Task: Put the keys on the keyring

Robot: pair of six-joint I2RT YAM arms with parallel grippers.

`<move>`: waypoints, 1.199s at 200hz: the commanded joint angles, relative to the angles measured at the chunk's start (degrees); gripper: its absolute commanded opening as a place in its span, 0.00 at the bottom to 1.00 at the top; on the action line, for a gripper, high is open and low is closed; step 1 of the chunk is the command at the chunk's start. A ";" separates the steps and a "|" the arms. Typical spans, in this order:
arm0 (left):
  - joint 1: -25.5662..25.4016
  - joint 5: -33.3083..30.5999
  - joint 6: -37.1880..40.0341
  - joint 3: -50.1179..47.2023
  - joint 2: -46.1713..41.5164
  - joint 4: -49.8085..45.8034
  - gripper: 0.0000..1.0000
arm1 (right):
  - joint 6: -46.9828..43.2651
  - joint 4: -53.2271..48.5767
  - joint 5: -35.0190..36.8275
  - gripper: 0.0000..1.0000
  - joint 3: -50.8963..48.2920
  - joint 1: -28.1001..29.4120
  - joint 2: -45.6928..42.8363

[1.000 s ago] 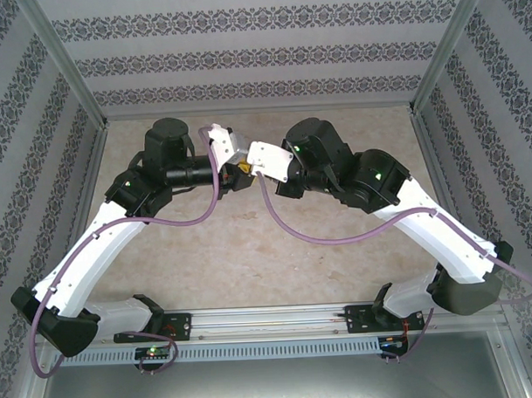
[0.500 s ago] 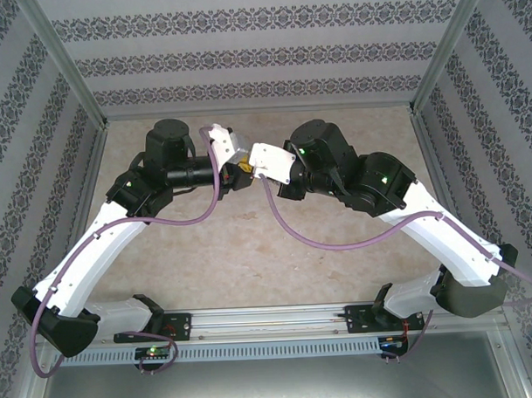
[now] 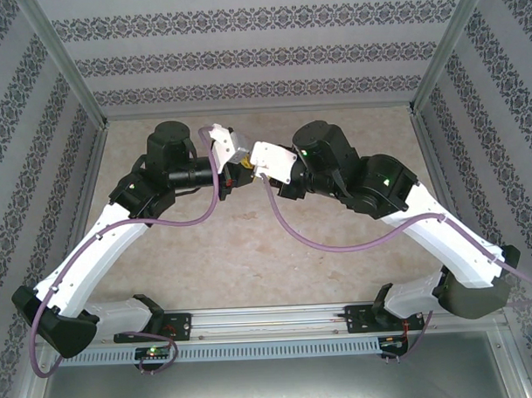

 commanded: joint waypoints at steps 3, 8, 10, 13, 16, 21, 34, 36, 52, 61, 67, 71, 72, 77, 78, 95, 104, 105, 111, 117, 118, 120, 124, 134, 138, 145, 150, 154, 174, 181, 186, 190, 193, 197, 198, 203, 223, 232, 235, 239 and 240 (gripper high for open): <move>-0.92 2.62 0.03 0.50 -1.68 3.48 0.00 | 4.77 3.33 -4.60 0.41 -0.43 -1.20 -3.48; -0.89 2.75 0.60 0.63 -1.66 2.90 0.00 | 6.50 3.18 -6.49 0.42 -0.34 -2.24 -3.88; -0.87 2.80 0.85 0.62 -1.71 2.61 0.00 | 7.21 3.12 -7.30 0.43 -0.34 -2.82 -4.14; -0.91 2.92 1.17 0.64 -1.71 2.25 0.00 | 8.19 3.17 -8.44 0.44 -0.26 -3.65 -4.43; -0.87 3.06 1.48 0.64 -1.75 2.00 0.00 | 9.56 3.13 -9.47 0.45 -0.20 -4.31 -4.67; -0.86 3.30 1.97 0.64 -1.78 1.59 0.00 | 11.20 3.24 -11.14 0.46 -0.10 -6.32 -5.05; -0.86 3.79 2.70 0.43 -2.12 1.20 0.00 | 16.82 2.70 -15.92 0.47 0.43 -10.80 -5.86; -0.86 3.90 2.71 0.35 -2.16 1.30 0.00 | 17.54 2.69 -16.63 0.46 0.39 -11.55 -5.96; -0.73 4.36 2.16 -0.53 -2.79 3.17 0.00 | 21.92 4.38 -22.29 0.46 -1.23 -16.20 -7.71; -0.75 4.69 1.73 -0.82 -2.84 4.10 0.00 | 23.35 5.49 -24.19 0.46 -2.39 -17.68 -8.64; -0.61 5.02 1.20 -1.00 -2.78 4.95 0.00 | 23.80 5.83 -25.18 0.46 -3.15 -18.30 -9.08; -0.60 5.25 0.64 -1.23 -2.83 5.68 0.00 | 23.88 6.02 -25.69 0.46 -3.52 -18.41 -9.32; -0.60 5.28 0.49 -1.30 -2.90 5.92 0.00 | 23.88 6.02 -25.85 0.46 -3.60 -18.46 -9.38; -0.54 5.56 -0.41 -1.77 -3.03 7.40 0.00 | 23.88 6.19 -26.54 0.46 -4.10 -18.55 -9.64; -0.48 5.61 -0.65 -1.88 -3.08 7.75 0.00 | 23.88 6.24 -26.67 0.46 -4.19 -18.53 -9.67; 0.19 7.60 -5.67 -3.66 -3.42 14.66 0.00 | 24.17 7.70 -29.81 0.46 -6.34 -18.52 -10.46; 0.62 9.07 -8.61 -4.44 -3.52 18.71 0.00 | 24.62 9.18 -32.28 0.46 -7.43 -18.51 -10.90; 0.67 9.21 -8.92 -4.53 -3.50 19.08 0.00 | 24.69 9.41 -32.61 0.46 -7.57 -18.51 -10.96; 0.93 9.96 -10.94 -4.95 -3.58 21.54 0.00 | 25.09 10.55 -34.27 0.46 -8.22 -18.52 -11.21; 1.14 10.75 -12.62 -5.28 -3.64 23.79 0.00 | 25.54 11.65 -35.75 0.46 -8.78 -18.51 -11.30; 1.24 10.84 -12.86 -5.35 -3.61 24.12 0.00 | 25.59 11.78 -35.93 0.46 -8.82 -18.51 -11.30; 1.35 11.09 -13.37 -5.47 -3.63 24.87 0.00 | 25.73 12.06 -36.24 0.46 -9.00 -18.53 -11.36; 1.49 11.54 -14.61 -5.64 -3.58 26.39 0.00 | 25.93 12.52 -36.77 0.46 -9.17 -18.52 -11.37; 1.86 12.42 -17.30 -5.97 -3.45 29.58 0.00 | 26.33 13.17 -38.03 0.45 -9.30 -18.51 -11.17; 2.01 12.70 -18.15 -6.11 -3.47 30.73 0.00 | 26.38 13.38 -38.50 0.45 -9.30 -18.51 -11.07; 2.10 12.96 -19.44 -6.42 -3.47 32.38 0.00 | 26.51 13.70 -39.25 0.44 -9.21 -18.51 -10.78; 2.18 13.09 -20.33 -6.67 -3.43 33.56 0.00 | 26.60 13.80 -39.58 0.44 -9.14 -18.57 -10.67; 2.25 13.21 -21.03 -6.86 -3.48 34.52 0.00 | 26.60 13.89 -39.89 0.44 -9.06 -18.55 -10.52; 2.34 13.38 -23.72 -7.77 -3.48 38.38 0.00 | 26.56 14.09 -41.06 0.41 -8.52 -18.53 -9.86; 2.47 13.36 -24.40 -7.99 -3.42 39.33 0.00 | 26.65 14.43 -41.53 0.41 -8.35 -18.52 -9.76; 2.48 13.39 -24.80 -8.18 -3.41 39.86 0.00 | 26.69 14.82 -42.02 0.41 -8.24 -18.56 -9.69; 2.43 13.51 -25.15 -8.15 -3.35 40.38 0.00 | 26.90 15.17 -42.39 0.40 -8.18 -18.56 -9.55; 2.47 13.62 -25.37 -8.25 -3.25 40.74 0.00 | 27.01 15.43 -42.70 0.40 -8.08 -18.53 -9.49; 2.45 13.78 -25.80 -8.40 -3.14 41.29 0.00 | 27.04 15.78 -43.14 0.41 -7.99 -18.55 -9.38; 2.47 13.85 -25.96 -8.45 -3.09 41.40 0.00 | 27.08 15.87 -43.18 0.41 -7.94 -18.58 -9.37; 2.51 14.21 -26.60 -8.54 -2.99 42.11 0.00 | 27.28 16.17 -43.73 0.41 -7.70 -18.52 -9.19; 2.61 15.02 -29.66 -9.05 -2.51 45.92 0.00 | 27.39 16.83 -44.68 0.42 -6.61 -18.42 -8.70; 2.60 15.22 -30.45 -9.17 -2.39 46.95 0.00 | 27.52 17.30 -44.90 0.42 -6.25 -18.46 -8.65; 2.60 15.28 -30.58 -9.20 -2.35 47.17 0.00 | 27.58 17.40 -44.90 0.42 -6.16 -18.43 -8.53; 2.63 15.44 -30.71 -9.18 -2.34 47.43 0.00 | 27.64 17.46 -44.90 0.42 -6.07 -18.42 -8.56; 2.64 15.47 -30.74 -9.23 -2.30 47.45 0.00 | 27.65 17.50 -44.90 0.42 -6.01 -18.42 -8.57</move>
